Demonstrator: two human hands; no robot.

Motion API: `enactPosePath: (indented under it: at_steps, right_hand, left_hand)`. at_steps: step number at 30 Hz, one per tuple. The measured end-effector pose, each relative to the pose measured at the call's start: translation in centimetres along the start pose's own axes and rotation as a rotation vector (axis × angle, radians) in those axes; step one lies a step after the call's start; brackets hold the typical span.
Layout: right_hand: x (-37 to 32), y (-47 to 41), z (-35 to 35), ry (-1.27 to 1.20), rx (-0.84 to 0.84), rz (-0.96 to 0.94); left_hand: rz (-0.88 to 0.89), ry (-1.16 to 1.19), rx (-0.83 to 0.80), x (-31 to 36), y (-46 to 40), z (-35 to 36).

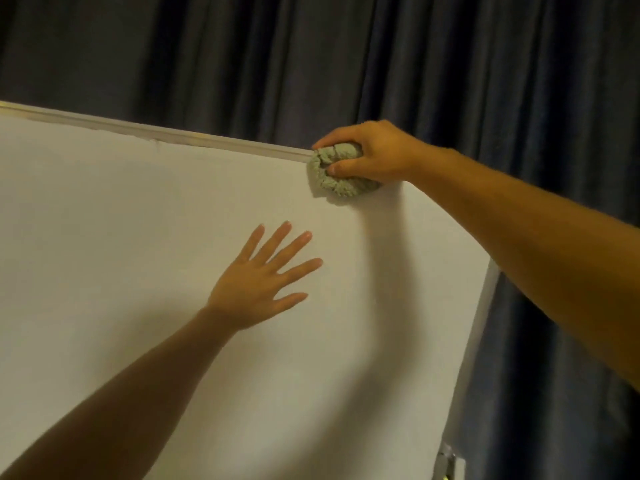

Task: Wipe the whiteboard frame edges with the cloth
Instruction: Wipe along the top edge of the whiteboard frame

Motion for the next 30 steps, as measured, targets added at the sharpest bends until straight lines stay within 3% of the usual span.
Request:
enactPosePath:
  at_steps: [11, 16, 21, 30]
  right_hand:
    - [7.6, 9.1, -2.0, 0.000, -0.047, 0.002]
    - [8.1, 9.0, -1.7, 0.001, -0.065, -0.034]
    - [7.1, 7.2, -2.2, -0.047, -0.108, -0.048]
    - [11.5, 7.8, -4.9, -0.020, -0.202, 0.099]
  left_hand:
    - [-0.054, -0.120, -0.129, 3.8, -0.3, 0.5]
    - [-0.138, -0.098, -0.102, 5.5, -5.7, -0.1]
    - [-0.114, -0.088, 0.000, 6.8, -13.1, -1.1]
    - [-0.176, -0.091, -0.011, 4.5, -14.8, 0.2]
Point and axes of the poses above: each hand's wrist, its own y-axis away from the middle knuckle, its own z-axis out of the palm, x = y × z, the point moved 6 cm from there along -y, towards the middle knuckle
